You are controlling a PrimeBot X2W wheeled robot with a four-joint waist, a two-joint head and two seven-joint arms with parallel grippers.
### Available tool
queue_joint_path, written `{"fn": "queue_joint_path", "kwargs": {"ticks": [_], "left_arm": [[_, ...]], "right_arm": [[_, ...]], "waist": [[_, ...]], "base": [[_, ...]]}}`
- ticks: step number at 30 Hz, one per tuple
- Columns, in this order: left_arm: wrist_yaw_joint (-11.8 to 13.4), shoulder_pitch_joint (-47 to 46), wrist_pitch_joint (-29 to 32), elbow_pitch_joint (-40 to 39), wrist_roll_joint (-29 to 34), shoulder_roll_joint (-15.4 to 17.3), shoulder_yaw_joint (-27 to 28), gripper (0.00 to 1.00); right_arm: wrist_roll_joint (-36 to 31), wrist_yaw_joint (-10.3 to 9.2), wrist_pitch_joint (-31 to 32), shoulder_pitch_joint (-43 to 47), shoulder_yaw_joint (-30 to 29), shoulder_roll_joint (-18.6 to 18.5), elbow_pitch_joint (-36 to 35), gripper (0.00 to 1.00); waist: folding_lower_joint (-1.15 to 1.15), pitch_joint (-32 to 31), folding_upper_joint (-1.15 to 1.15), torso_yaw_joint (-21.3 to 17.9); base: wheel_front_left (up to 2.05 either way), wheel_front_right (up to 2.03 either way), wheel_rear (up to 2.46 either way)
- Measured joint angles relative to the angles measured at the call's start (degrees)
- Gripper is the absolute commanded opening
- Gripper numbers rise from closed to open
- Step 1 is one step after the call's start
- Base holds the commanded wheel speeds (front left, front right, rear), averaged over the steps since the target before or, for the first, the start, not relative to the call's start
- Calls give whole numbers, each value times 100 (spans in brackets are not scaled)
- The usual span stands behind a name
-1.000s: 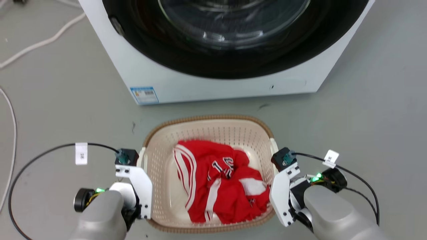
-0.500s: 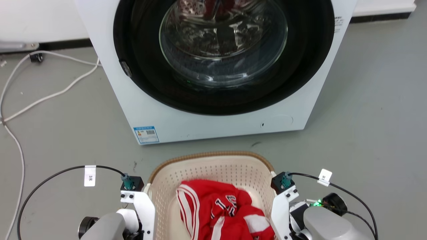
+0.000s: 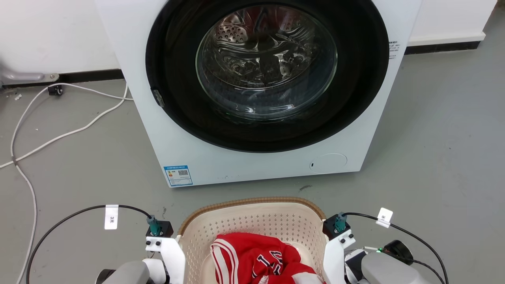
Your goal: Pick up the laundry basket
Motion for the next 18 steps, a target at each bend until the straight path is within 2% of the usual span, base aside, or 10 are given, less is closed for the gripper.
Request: {"fn": "queue_joint_path", "kwargs": {"ticks": [18], "left_arm": [[0,42,-29,35,-426,37,-421,0]], "right_arm": [[430,0,19,42,404,-52,-13,0]], "waist": [[1,-100,0,52]], "base": [[0,0,0]]}}
